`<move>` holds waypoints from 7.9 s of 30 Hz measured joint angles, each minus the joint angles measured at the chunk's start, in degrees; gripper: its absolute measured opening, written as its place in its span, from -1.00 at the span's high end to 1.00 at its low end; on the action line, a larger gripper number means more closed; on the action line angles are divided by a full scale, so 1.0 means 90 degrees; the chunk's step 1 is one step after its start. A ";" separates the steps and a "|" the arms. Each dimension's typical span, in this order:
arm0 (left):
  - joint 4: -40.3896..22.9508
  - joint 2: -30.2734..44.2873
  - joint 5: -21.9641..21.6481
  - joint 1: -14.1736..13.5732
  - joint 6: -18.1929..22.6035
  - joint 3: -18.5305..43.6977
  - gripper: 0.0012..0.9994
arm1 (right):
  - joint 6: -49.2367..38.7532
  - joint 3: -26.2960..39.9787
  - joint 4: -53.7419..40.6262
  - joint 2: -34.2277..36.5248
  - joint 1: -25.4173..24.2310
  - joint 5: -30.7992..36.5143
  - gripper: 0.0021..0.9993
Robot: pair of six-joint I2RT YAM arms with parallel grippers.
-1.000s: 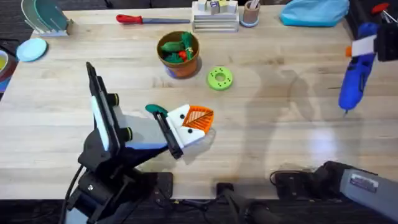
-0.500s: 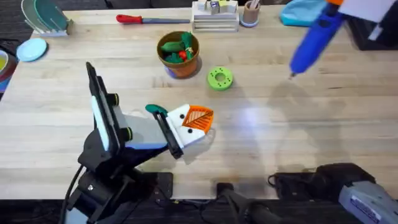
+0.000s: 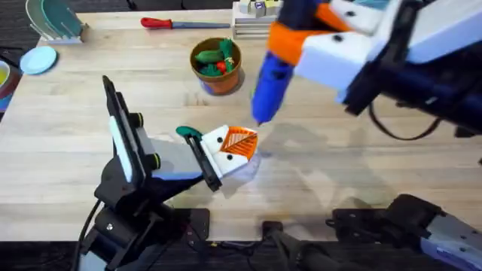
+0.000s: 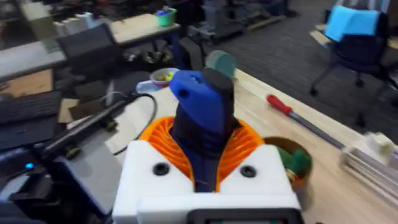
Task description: Pick up the gripper from the table and insert it into the empty holder that is missing its gripper. Then pick up a screw, insert it into the mounting hole, and use the screwdriver to tighten it. Finally, clean up the table by picking up the vegetable and placing it into the bucket.
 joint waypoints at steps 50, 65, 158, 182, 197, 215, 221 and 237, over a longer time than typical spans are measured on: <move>0.0001 0.0000 -0.0001 0.0000 0.0001 0.0000 0.98 | -0.0955 -0.0002 0.1657 0.1197 0.1688 0.0030 0.75; -0.0003 0.0001 -0.0002 0.0000 -0.0003 0.0000 0.98 | -0.0958 -0.0002 0.1646 0.1325 0.1688 0.0101 0.75; 0.0001 -0.0001 -0.0020 0.0000 0.0018 0.0000 0.61 | -0.5141 0.0765 -0.2928 0.3828 -0.2069 0.3365 -0.99; -0.3242 0.0238 -0.2725 0.0000 -0.1047 0.2476 -0.99 | -0.2733 0.0782 -0.3141 0.2591 -0.2051 0.2394 -0.99; -0.7121 0.4287 -0.5178 0.0000 -0.2081 0.6390 -0.99 | -0.2664 0.0782 -0.2961 0.2591 -0.2040 0.2168 -0.99; -0.7306 0.7415 -0.4848 0.0438 -0.6875 0.5887 -0.98 | -0.2663 0.0782 -0.2960 0.2591 -0.2040 0.2168 -0.99; -0.6757 0.8349 -0.4831 0.0896 -0.7527 0.5642 -0.98 | -0.2663 0.0782 -0.2960 0.2591 -0.2040 0.2168 -0.99; -0.5524 0.9444 -0.3940 0.1865 -0.6952 0.5639 -0.88 | -0.2660 0.0782 -0.2960 0.2591 -0.2040 0.2168 -0.98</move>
